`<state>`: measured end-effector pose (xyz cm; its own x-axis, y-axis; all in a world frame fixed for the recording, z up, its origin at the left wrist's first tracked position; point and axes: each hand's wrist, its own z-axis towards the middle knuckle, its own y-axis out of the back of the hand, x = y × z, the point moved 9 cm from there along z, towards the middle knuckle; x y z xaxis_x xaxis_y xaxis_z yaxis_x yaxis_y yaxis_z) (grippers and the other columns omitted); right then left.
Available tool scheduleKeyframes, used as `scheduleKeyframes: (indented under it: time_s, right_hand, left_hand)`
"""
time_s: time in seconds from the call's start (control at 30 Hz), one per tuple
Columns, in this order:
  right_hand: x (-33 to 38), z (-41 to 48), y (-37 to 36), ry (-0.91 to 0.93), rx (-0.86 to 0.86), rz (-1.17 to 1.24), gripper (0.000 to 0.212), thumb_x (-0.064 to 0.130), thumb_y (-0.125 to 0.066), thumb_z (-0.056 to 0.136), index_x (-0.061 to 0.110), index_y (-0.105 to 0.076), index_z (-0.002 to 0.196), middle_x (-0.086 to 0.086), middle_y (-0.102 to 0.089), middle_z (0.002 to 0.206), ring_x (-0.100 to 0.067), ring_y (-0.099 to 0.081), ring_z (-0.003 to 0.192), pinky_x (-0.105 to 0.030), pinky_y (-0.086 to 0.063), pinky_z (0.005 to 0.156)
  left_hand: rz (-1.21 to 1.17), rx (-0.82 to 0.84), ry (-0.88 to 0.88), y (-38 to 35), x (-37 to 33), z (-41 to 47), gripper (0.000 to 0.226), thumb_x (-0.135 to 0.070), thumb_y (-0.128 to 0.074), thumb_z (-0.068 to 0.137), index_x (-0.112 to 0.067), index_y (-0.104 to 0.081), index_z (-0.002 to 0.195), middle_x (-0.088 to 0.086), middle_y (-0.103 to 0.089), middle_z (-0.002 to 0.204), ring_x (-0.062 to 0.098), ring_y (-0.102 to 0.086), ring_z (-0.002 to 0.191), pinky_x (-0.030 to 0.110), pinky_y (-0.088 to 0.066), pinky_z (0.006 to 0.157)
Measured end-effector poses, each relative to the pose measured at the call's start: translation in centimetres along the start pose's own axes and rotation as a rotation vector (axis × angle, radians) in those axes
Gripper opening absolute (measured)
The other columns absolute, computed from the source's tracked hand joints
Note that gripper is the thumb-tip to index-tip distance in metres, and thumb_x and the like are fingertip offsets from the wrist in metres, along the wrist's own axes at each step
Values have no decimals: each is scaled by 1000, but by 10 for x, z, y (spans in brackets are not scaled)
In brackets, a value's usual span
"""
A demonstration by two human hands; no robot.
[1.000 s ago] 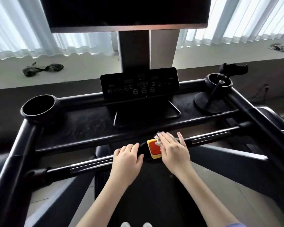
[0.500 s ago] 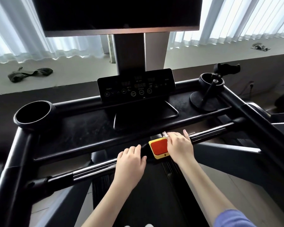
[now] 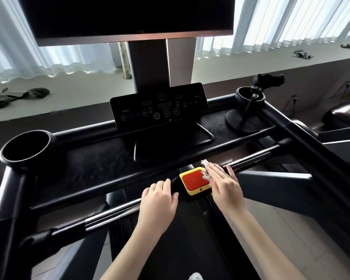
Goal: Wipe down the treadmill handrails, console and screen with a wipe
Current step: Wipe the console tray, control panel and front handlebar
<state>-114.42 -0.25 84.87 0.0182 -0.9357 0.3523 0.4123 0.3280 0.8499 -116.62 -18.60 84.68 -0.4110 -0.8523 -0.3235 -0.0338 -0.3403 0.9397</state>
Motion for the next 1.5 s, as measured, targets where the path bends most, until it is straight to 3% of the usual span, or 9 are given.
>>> scheduleKeyframes:
  time_s: [0.23,0.47,0.6,0.73,0.9,1.07,1.17,1.27,1.5]
  right_hand:
    - [-23,15,2,-49,-22,81,41,0,-45,85,2,-66,120,-9,-68,119,-21,-61,117,-19,-12,116]
    - [-35,10,34,171,-142,116,39,2,-40,86,0,-69,113,-7,-70,112,-15,-62,111,-26,-28,112]
    - [-56,24,35,35,-190,176,39,12,-37,93,-2,-69,111,-11,-69,114,-20,-63,112,-26,-29,112]
    - [-57,13,14,271,-72,38,39,12,-38,94,3,-67,119,-8,-65,123,-19,-59,119,-36,-33,110]
    - [-93,32,23,66,-118,27,40,13,-37,91,3,-69,114,-9,-67,119,-24,-61,117,-33,-18,116]
    - [-60,13,11,299,-21,48,40,13,-40,94,8,-63,127,-2,-60,132,-15,-51,128,-36,-24,116]
    - [-93,25,21,200,-44,0,40,18,-38,96,11,-64,125,-1,-61,131,-16,-51,129,-37,-19,117]
    - [-101,20,20,41,-74,-12,42,19,-35,96,9,-60,129,-6,-55,139,-23,-42,135,-34,-11,118]
    - [-91,20,24,172,-96,-91,39,23,-41,96,8,-65,123,-3,-63,128,-23,-50,130,-43,-20,117]
  left_hand:
    - [-60,3,11,0,-14,9,59,-42,-35,102,-14,-23,152,-4,-32,152,13,-28,141,26,-16,114]
    - [-92,-39,4,-2,-47,22,59,-43,-35,102,-18,-21,153,-6,-22,158,9,-16,145,28,-5,117]
    - [-55,-31,46,-13,-62,28,55,-40,-47,99,-15,-37,147,-2,-38,150,16,-29,141,36,-12,117]
    - [-2,-90,106,-20,-66,29,49,-31,-71,84,-8,-60,126,5,-61,128,26,-54,122,47,-33,107]
    - [10,-138,137,-16,-68,34,49,-37,-60,88,-9,-58,130,2,-58,131,21,-49,127,46,-21,113]
    - [10,-88,12,-20,-100,49,54,-39,-53,96,-15,-44,143,-6,-45,145,12,-35,137,38,0,115]
    - [21,-31,-25,-30,-111,58,57,-44,-38,100,-21,-27,151,-12,-31,153,9,-19,143,35,7,117]
    - [31,-68,-9,-34,-111,60,54,-38,-53,96,-16,-44,143,-6,-47,143,15,-36,137,37,-5,116]
    - [61,-187,-24,-33,-110,60,46,-31,-72,77,-9,-68,116,0,-67,114,21,-62,110,46,-40,101]
